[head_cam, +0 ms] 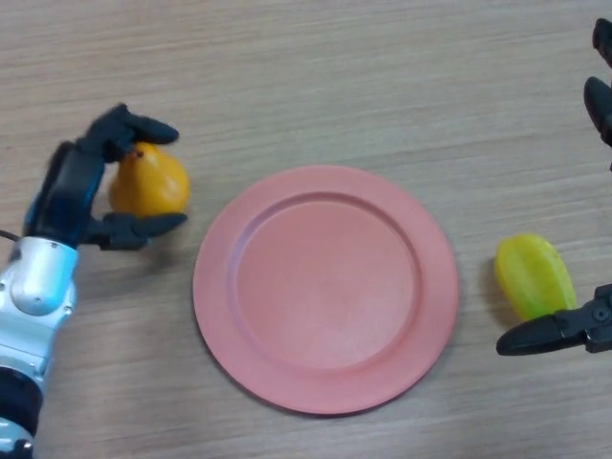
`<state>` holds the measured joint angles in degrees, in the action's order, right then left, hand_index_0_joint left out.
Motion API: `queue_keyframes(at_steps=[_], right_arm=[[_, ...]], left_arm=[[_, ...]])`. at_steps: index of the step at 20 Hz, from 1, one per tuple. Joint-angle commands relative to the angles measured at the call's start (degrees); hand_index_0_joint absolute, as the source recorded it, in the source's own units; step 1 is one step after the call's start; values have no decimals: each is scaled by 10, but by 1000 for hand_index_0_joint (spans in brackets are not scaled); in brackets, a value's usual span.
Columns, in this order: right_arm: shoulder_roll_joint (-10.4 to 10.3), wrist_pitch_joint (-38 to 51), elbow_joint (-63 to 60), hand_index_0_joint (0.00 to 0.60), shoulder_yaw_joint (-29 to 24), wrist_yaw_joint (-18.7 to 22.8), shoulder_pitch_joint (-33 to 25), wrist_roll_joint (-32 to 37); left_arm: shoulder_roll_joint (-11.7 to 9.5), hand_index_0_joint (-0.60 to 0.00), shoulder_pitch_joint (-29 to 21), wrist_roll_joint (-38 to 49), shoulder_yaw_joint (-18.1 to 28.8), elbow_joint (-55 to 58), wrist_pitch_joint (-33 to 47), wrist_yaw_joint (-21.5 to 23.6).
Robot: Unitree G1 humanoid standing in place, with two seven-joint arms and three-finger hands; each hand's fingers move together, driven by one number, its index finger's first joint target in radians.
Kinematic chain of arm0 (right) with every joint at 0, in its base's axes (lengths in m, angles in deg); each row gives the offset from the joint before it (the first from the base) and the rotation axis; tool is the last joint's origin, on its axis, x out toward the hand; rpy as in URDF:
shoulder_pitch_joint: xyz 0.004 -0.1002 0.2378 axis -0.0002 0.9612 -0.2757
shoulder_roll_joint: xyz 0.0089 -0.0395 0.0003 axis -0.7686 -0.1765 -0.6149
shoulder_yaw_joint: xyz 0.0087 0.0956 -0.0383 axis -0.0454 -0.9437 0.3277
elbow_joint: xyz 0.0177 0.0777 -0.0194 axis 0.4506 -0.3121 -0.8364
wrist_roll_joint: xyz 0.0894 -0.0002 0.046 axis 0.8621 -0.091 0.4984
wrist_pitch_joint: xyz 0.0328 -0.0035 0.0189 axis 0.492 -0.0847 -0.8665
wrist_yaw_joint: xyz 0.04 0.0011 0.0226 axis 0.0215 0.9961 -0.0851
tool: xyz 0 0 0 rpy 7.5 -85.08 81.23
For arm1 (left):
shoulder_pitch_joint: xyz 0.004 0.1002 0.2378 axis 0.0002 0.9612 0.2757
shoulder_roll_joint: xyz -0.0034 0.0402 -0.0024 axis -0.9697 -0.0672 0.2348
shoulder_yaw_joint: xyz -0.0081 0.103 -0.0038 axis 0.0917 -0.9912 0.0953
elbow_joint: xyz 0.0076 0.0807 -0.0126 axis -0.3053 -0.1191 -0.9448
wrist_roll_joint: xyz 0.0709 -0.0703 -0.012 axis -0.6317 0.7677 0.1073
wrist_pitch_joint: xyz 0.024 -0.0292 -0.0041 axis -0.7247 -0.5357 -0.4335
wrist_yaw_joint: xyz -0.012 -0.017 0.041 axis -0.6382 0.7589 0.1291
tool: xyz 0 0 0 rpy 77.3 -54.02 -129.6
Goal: Pick up the yellow pear and place it on the plate
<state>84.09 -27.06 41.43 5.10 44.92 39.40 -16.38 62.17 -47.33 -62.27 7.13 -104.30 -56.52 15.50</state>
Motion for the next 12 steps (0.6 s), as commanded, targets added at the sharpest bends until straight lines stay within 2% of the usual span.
queue_keyframes(at_steps=[1, 4, 5, 7, 9, 12], right_arm=[[14, 42, 37, 0, -20, 15, -18, -16], [12, 49, 37, 0, -23, 14, -18, -8], [12, 58, 31, 0, -22, 15, -14, -7], [10, 53, 31, 0, -25, 14, -12, 3], [10, 42, 31, 0, -22, 14, -10, 9], [12, 41, 30, 0, -22, 11, -12, 13]], left_arm=[[-29, -600, 3, 51, 43, 124, 7, 14], [-3, -600, 62, 81, 35, 282, -80, -39], [24, -600, 93, 128, 26, 359, -135, -83], [49, -600, 121, 121, -1, 438, -195, -112], [76, -600, 153, 134, -29, 516, -306, -172], [100, -600, 167, 92, -63, 504, -310, -184]])
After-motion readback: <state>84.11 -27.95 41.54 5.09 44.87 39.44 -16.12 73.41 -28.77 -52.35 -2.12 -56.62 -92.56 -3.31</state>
